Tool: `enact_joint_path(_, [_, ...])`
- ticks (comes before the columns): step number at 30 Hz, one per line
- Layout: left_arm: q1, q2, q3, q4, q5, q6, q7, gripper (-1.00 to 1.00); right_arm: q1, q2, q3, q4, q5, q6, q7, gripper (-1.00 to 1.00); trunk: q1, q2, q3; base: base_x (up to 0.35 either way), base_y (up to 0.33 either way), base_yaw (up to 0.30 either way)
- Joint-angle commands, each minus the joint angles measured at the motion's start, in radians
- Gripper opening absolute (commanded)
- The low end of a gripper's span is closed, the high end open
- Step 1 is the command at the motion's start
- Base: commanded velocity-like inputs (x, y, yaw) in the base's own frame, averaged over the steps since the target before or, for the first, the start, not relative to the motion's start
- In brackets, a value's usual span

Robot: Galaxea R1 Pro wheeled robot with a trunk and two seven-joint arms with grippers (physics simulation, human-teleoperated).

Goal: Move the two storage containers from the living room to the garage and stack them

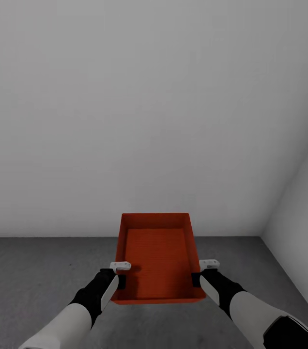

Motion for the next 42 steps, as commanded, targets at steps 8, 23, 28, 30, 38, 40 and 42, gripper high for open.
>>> enact_joint_path(8, [-0.001, 0.002, -0.010, -0.001, 0.028, 0.003, 0.017, -1.00, -0.001, -0.016, 0.019, -0.004, -0.017, 0.003, -0.017, -1.00, 0.031, -0.057, -0.039, 0.000, 0.000, 0.000])
enact_joint_path(23, [-0.001, 0.002, -0.010, -0.001, 0.028, 0.003, 0.017, -1.00, -0.001, -0.016, 0.019, -0.004, -0.017, 0.002, -0.017, -1.00, 0.088, -0.162, -0.110, 0.000, 0.000, 0.000])
enact_joint_path(28, [-0.001, 0.002, -0.010, -0.001, 0.028, 0.003, 0.017, -1.00, -0.001, -0.016, 0.019, -0.004, -0.017, 0.003, -0.017, -1.00, 0.107, -0.197, -0.134, 0.000, 0.000, 0.000])
enact_joint_path(30, [-0.001, 0.002, -0.010, -0.001, 0.028, 0.003, 0.017, -1.00, -0.001, -0.016, 0.019, -0.004, -0.017, 0.002, -0.017, -1.00, 0.115, -0.211, -0.143, 0.000, 0.000, 0.000])
enact_joint_path(38, [-0.001, 0.002, -0.010, -0.001, 0.028, 0.002, 0.017, -1.00, -0.001, -0.016, 0.019, -0.004, -0.017, 0.001, -0.018, -1.00, 0.146, -0.267, -0.181, 0.000, 0.000, 0.000])
enact_joint_path(40, [-0.001, 0.002, -0.010, -0.001, 0.029, 0.002, 0.017, -1.00, -0.001, -0.016, 0.019, -0.004, -0.017, 0.001, -0.018, -1.00, 0.153, -0.281, -0.191, 0.000, 0.000, 0.000])
enact_joint_path(42, [-0.001, 0.002, -0.010, -0.001, 0.028, 0.002, 0.017, -1.00, -0.001, -0.016, 0.019, -0.004, -0.017, 0.001, -0.018, -1.00, 0.161, -0.295, -0.200, 0.000, 0.000, 0.000])
